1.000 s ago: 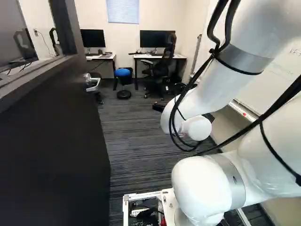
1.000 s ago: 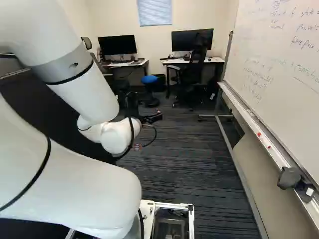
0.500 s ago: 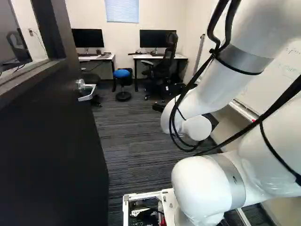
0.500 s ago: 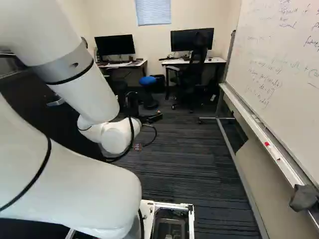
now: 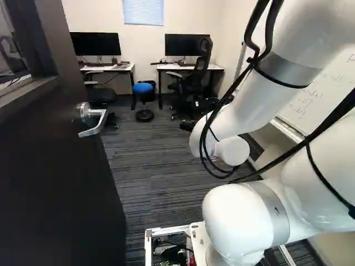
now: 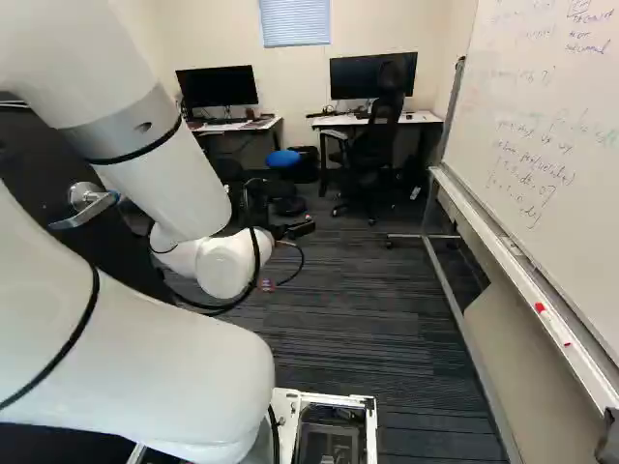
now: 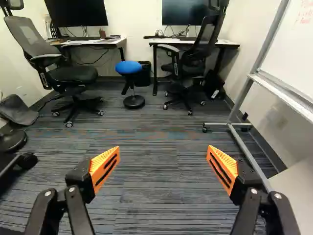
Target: Open the door and move inside
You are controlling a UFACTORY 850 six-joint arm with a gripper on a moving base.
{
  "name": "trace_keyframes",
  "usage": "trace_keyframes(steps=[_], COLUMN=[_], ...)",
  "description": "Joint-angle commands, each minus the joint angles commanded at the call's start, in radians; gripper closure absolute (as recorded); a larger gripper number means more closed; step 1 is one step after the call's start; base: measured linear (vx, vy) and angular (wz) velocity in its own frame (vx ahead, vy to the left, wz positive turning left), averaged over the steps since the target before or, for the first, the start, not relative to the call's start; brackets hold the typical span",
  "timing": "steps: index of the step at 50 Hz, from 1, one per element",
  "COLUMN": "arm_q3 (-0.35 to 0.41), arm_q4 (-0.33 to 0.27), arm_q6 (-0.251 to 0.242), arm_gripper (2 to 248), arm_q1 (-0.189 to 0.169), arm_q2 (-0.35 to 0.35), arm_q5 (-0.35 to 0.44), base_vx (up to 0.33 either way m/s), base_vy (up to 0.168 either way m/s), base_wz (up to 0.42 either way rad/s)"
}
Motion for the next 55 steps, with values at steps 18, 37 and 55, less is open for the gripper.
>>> trace_keyframes(steps=[18, 37, 55], arm_q3=[0.0, 0.0, 0.0], arm_q4=[0.0, 0.0, 0.0], arm_q6=[0.0, 0.0, 0.0], arm_gripper=[3, 3, 3], arm_q1=[0.0, 0.0, 0.0], arm_q2=[0.0, 0.0, 0.0], arm_q5=[0.0, 0.0, 0.0], base_vx=[0.191, 0.188, 0.181], base_vy=[0.006, 0.008, 0.006], base_wz=[-0.01, -0.01, 0.0])
